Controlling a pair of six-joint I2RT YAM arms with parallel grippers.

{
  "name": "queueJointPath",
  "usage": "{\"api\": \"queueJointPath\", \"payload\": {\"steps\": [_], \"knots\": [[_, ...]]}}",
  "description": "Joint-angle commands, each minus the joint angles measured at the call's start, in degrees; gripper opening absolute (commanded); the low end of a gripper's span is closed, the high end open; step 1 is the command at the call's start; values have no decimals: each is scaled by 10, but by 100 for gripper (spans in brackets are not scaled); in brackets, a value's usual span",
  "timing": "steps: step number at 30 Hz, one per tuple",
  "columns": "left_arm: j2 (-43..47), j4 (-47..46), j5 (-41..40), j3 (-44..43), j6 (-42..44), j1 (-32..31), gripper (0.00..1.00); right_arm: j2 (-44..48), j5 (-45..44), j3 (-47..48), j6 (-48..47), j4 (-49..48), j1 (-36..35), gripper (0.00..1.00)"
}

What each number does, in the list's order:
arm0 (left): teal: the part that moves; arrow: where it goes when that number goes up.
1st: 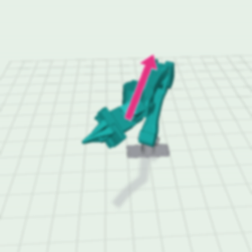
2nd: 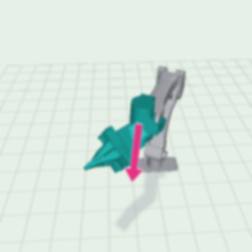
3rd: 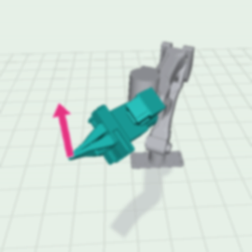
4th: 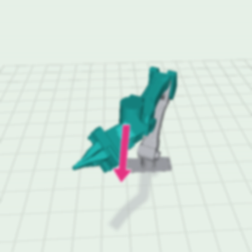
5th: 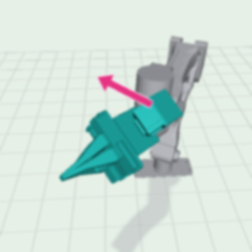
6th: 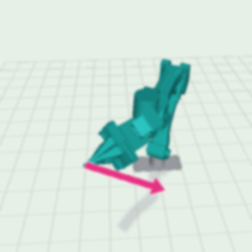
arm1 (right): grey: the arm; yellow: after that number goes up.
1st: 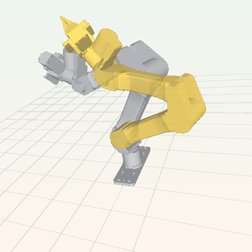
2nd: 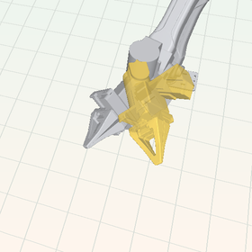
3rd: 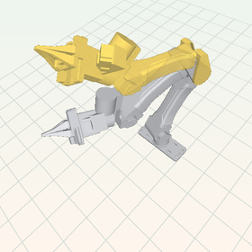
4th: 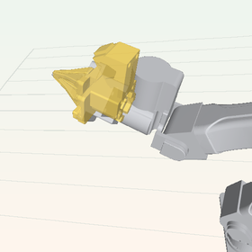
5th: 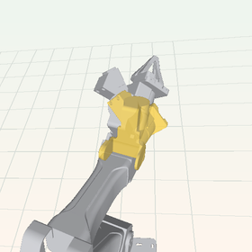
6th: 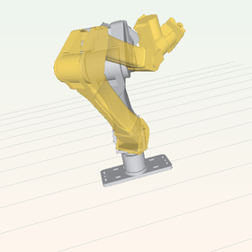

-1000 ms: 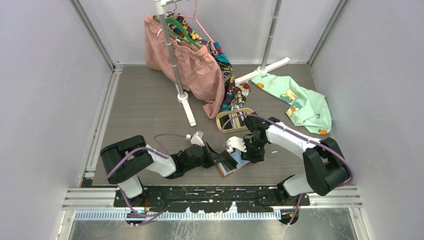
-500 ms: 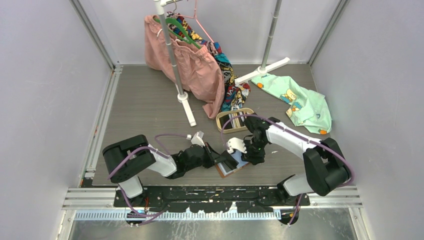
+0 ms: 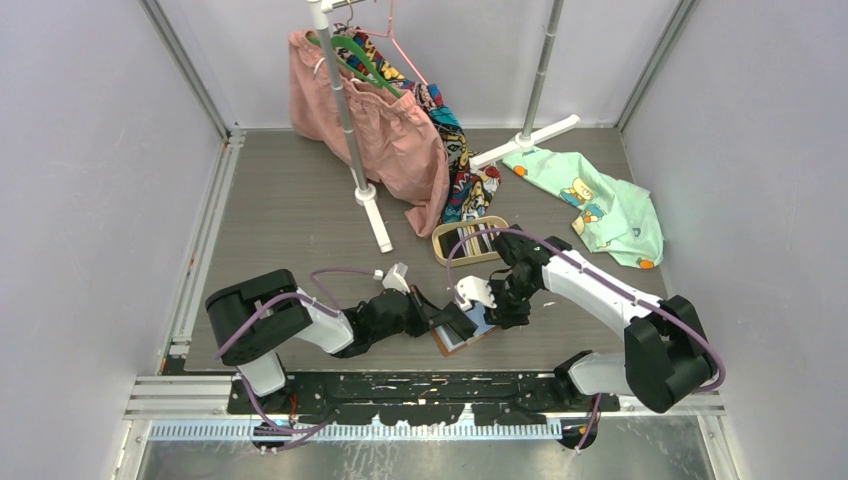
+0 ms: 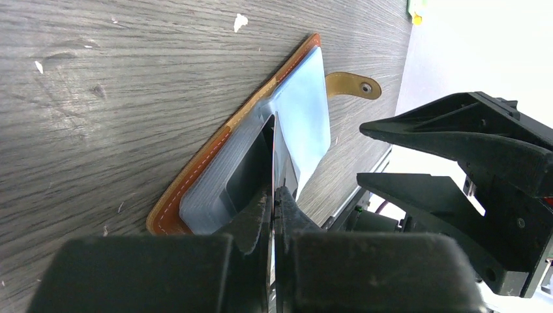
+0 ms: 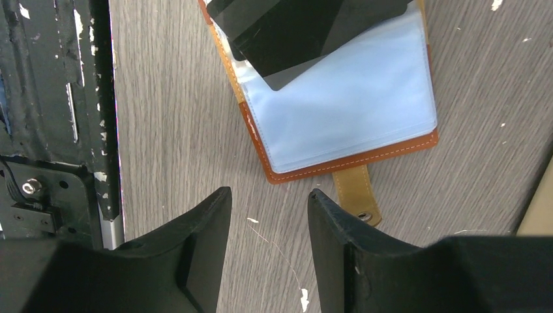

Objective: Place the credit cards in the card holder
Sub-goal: Insert the credit card into the card holder.

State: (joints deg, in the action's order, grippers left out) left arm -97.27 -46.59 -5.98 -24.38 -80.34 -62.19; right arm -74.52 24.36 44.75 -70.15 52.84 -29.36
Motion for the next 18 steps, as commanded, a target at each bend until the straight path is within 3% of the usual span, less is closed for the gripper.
{"api": "queueJointPath", "payload": {"steps": [1,18], "knots": [[-11,-5,5,-7,-3,-2,0,-4,0,5,-19,9,3,52],[-7,49,25,-23,-24,3,0,-37,-37,-13,-2,-36,-2,52]]}}
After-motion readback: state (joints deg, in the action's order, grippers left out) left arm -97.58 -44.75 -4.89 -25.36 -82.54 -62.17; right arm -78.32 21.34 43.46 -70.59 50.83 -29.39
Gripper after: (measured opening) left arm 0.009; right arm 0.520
